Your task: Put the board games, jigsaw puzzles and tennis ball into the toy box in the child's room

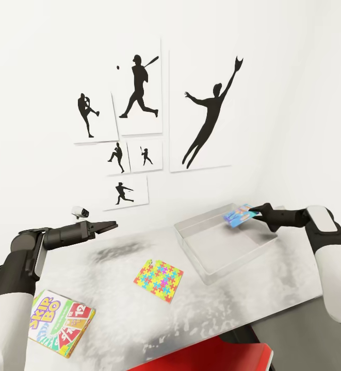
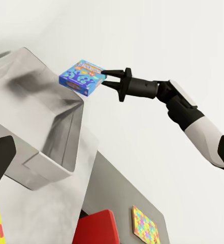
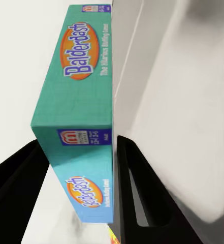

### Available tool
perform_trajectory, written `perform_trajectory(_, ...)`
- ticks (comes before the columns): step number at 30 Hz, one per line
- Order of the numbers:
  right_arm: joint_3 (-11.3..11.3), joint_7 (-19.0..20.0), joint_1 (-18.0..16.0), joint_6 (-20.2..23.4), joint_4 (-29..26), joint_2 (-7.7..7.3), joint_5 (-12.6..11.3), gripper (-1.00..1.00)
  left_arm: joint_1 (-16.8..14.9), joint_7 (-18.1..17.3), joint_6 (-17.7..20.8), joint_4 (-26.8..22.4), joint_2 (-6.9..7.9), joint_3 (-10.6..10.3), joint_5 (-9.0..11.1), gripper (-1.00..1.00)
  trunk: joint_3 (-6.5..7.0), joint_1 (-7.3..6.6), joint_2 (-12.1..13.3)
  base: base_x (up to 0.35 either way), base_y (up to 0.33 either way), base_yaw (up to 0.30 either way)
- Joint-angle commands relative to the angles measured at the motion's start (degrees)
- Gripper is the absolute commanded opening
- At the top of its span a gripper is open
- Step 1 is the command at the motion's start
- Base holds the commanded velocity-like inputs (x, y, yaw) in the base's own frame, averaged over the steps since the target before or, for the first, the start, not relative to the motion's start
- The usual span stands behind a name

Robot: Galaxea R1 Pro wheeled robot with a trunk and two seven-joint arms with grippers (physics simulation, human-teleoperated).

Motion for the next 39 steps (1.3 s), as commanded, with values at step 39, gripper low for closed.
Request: perform_trajectory(39,-0.12,-1.94,-0.08,0.11,2.71,-0.81,-0.9,-1.0,-0.02,-0.27,0.6,-0.01,-0.09,-0.08,-0.22,1.0,-0.47,0.04,-0.12,0.0,0.0,0.0)
